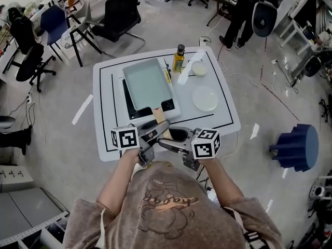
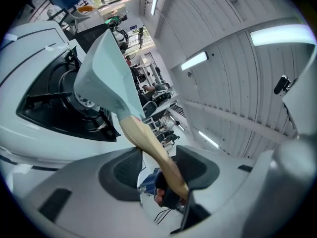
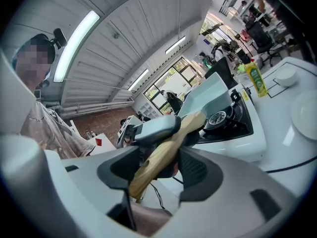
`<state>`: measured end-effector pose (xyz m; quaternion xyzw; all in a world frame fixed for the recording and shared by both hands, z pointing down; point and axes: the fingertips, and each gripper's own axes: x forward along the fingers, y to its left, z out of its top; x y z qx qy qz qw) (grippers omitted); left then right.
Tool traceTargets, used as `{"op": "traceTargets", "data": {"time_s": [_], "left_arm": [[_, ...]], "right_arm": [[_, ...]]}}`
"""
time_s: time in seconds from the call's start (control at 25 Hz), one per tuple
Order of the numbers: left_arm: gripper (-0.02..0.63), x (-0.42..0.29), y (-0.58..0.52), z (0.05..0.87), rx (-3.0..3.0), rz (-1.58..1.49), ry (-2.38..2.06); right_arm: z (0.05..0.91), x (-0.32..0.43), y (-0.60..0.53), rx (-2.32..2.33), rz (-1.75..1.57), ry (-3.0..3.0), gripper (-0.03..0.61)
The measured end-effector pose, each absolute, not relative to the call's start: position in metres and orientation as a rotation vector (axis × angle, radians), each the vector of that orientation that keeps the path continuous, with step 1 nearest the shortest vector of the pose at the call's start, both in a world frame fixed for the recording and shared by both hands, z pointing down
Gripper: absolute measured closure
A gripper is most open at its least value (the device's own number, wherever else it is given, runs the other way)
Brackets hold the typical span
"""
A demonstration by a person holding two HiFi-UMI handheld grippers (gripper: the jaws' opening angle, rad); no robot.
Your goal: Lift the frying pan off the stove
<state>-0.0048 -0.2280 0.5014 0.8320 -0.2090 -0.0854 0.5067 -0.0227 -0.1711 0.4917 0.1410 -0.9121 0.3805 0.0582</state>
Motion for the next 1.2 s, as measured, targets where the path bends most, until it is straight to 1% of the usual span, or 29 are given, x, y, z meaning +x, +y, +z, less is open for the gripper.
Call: {"op": "traceTargets", "data": {"time_s": [0.4,0.68,1.2], "left_arm": [[0.393,0.011,-0.201,0.483,2.033,-0.163,-0.416],[0.391,0.021,-0.182,0.486,2.042,-0.102,-0.352],[0.39,0.051,-0.146,0.477,2.086,0.015,-0.122]], "right_arm": [[0.476,-0.013,-0.147,0.548,1.147,-2.782,0.328],[0.476,-0.006,-0.129,0.643,1.177,-2.784,0.328],[0.47,0.012,-0.101,0.962,1.196,-2.794,0.327]]}}
